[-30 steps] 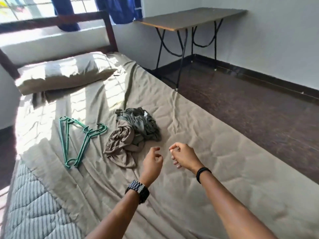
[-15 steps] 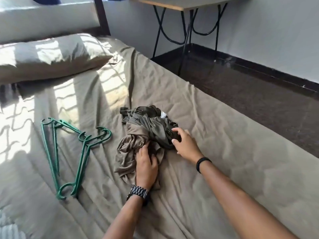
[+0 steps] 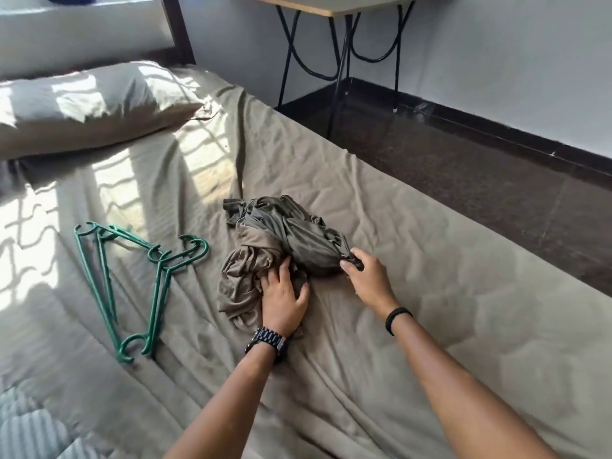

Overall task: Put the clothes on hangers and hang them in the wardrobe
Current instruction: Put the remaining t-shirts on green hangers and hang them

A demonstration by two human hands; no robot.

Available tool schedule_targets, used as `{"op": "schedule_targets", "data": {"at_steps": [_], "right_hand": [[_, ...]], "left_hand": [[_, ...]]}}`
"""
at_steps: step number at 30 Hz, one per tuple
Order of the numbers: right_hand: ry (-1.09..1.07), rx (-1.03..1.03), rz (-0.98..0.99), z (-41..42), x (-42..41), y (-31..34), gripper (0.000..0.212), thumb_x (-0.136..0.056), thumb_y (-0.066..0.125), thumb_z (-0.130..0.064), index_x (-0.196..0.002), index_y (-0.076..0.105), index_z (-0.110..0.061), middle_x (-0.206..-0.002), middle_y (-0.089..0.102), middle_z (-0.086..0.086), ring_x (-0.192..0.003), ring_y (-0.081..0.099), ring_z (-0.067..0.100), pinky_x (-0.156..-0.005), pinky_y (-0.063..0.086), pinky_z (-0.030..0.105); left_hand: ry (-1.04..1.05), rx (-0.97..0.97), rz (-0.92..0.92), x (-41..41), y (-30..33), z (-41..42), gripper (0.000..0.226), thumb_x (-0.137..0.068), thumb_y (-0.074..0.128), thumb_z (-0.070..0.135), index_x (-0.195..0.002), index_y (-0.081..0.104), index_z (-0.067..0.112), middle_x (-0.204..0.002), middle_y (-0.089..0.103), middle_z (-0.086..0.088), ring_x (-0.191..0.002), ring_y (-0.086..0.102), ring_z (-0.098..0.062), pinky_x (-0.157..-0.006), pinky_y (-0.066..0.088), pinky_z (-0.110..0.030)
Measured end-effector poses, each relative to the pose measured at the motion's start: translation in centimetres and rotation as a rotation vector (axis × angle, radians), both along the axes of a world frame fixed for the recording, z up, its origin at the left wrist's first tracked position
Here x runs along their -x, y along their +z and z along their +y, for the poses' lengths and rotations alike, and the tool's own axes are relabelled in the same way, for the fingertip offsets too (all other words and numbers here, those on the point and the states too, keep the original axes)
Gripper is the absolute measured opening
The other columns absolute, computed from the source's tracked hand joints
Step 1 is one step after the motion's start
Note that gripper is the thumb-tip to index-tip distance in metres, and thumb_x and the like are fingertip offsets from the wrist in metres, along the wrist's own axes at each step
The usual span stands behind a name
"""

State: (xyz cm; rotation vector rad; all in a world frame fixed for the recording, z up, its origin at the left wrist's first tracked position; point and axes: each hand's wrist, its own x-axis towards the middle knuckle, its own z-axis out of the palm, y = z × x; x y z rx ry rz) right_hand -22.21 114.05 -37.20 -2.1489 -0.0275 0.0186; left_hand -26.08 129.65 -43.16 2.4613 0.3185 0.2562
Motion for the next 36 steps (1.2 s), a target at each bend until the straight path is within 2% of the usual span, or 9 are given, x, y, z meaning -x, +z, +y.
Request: {"op": "schedule_targets", "data": {"at_steps": [3,5,8,14,17,24,27,33,36], "right_hand": [[-0.093,-0.127,-0.018,-2.4,2.0,2.3,0.020,-0.089,0.063,-0.011,-0.103,0.062,0.003,-0.076,0.059,0.008,-0.069,0.057,0.028,-0.067,0.051,0.038],[-0.136,-0.227,-0.066,-5.0,3.7,4.1,0.017,-0.089,0.063,-0.013,-0.098,0.062,0.002,-0.080,0.062,0.009,-0.075,0.056,0.019,-0.065,0.049,0.023],[-0.204,-0.423,-0.128,-9.5,6.3,6.4,0.011,-0.087,0.062,-0.017,-0.088,0.066,-0.006,-0.082,0.067,0.012,-0.078,0.058,0.016,-0.070,0.048,0.034],[-0.348,-0.711,-0.241,-17.3,11.9,12.6,0.016,-0.087,0.061,-0.001,-0.085,0.069,-0.015,-0.084,0.071,0.001,-0.084,0.063,0.019,-0.078,0.048,0.036],[-0.321,-0.656,-0.315,-19.6,14.3,15.6,0.019,-0.089,0.058,0.001,-0.087,0.068,-0.015,-0.083,0.070,0.002,-0.083,0.065,0.017,-0.076,0.050,0.033],[-0.328,-0.653,-0.482,-24.0,18.3,21.4,0.017,-0.092,0.056,-0.004,-0.101,0.067,-0.014,-0.096,0.071,0.008,-0.092,0.066,0.020,-0.081,0.054,0.034],[-0.306,-0.571,-0.488,-25.9,20.1,23.0,0.031,-0.092,0.056,-0.004,-0.118,0.060,-0.022,-0.105,0.067,0.001,-0.092,0.065,0.007,-0.076,0.051,0.022],[-0.341,-0.267,-0.310,-28.0,22.3,22.5,0.086,-0.078,0.076,-0.029,-0.144,0.022,-0.044,-0.127,0.044,-0.012,-0.118,0.048,0.004,-0.099,0.039,0.027],[-0.374,-0.169,-0.316,-28.0,22.1,20.9,0.077,-0.080,0.075,-0.020,-0.142,0.032,-0.036,-0.130,0.049,-0.015,-0.115,0.054,0.008,-0.098,0.044,0.023]], "left_hand": [[0.038,0.027,0.143,0.9,2.5,-2.7,0.069,-0.087,0.056,0.029,-0.146,0.025,0.012,-0.136,0.036,-0.017,-0.125,0.036,-0.038,-0.102,0.032,-0.044],[0.090,0.152,0.059,2.2,4.1,-5.5,0.067,-0.086,0.060,0.025,-0.143,0.029,0.009,-0.137,0.035,-0.016,-0.127,0.036,-0.036,-0.102,0.033,-0.046],[0.043,0.262,-0.193,4.0,6.0,-9.8,0.069,-0.081,0.070,0.021,-0.139,0.036,0.007,-0.134,0.038,-0.016,-0.128,0.036,-0.034,-0.104,0.030,-0.043],[-0.497,0.192,-0.399,5.4,12.2,-18.7,0.090,-0.071,0.078,0.041,-0.142,0.023,0.035,-0.140,0.040,-0.009,-0.128,0.037,-0.020,-0.107,0.029,-0.036],[-0.832,0.267,-0.356,6.1,16.6,-23.0,0.078,-0.079,0.073,0.040,-0.144,0.032,0.028,-0.124,0.059,-0.002,-0.112,0.055,-0.016,-0.095,0.044,-0.030],[-0.981,0.440,-0.392,6.5,24.3,-28.3,0.016,-0.084,0.067,0.014,-0.100,0.067,0.013,-0.085,0.070,0.005,-0.081,0.066,-0.007,-0.076,0.052,-0.037],[-1.009,0.553,-0.361,6.4,27.1,-29.4,0.012,-0.085,0.063,0.015,-0.095,0.068,0.011,-0.088,0.072,-0.001,-0.085,0.067,-0.017,-0.081,0.052,-0.041],[-1.031,0.823,-0.290,7.7,33.5,-32.3,0.009,-0.092,0.058,0.005,-0.087,0.064,0.009,-0.082,0.067,-0.005,-0.080,0.062,-0.017,-0.078,0.051,-0.034],[-1.069,0.835,-0.273,7.9,36.0,-33.5,0.011,-0.093,0.057,0.011,-0.087,0.066,0.013,-0.083,0.068,-0.003,-0.082,0.064,-0.018,-0.081,0.052,-0.034]]}}
